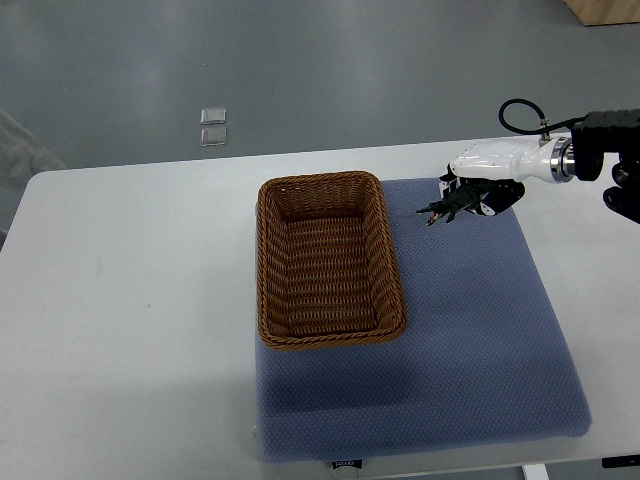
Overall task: Place crocodile in brown basket with right hand
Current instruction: 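Lift the crocodile with the right hand off the mat, then carry the crocodile over the wicker basket and open the right hand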
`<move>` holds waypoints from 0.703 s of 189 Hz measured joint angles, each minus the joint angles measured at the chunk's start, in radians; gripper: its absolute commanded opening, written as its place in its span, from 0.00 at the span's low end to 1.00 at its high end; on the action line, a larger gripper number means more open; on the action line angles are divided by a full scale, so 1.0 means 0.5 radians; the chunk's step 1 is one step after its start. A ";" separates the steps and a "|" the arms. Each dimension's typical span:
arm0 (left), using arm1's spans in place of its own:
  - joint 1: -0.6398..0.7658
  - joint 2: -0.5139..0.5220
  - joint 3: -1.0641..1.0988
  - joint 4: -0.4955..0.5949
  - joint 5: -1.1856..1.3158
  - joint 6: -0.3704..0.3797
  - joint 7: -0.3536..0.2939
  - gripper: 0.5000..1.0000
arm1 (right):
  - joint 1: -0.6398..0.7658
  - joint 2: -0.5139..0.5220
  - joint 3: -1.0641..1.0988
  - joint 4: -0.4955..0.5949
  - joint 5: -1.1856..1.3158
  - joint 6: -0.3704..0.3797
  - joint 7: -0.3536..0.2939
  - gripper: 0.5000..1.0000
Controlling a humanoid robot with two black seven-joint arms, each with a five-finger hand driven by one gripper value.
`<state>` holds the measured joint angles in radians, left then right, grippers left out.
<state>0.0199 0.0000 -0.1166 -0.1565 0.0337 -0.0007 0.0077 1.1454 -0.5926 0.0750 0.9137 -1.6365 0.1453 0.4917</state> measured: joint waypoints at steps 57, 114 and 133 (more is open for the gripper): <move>0.000 0.000 0.000 0.000 0.000 0.000 0.000 1.00 | 0.209 0.283 -0.002 -0.011 0.061 0.139 -0.016 0.10; 0.000 0.000 0.000 0.000 0.000 0.000 0.000 1.00 | 0.271 0.678 -0.001 -0.082 0.126 0.150 -0.024 0.19; 0.000 0.000 0.000 0.000 0.000 0.000 0.000 1.00 | 0.245 0.771 -0.001 -0.131 0.127 0.131 -0.024 0.38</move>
<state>0.0201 0.0000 -0.1166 -0.1565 0.0337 -0.0007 0.0077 1.2680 -0.2069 0.0745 0.8481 -1.5729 0.2108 0.4795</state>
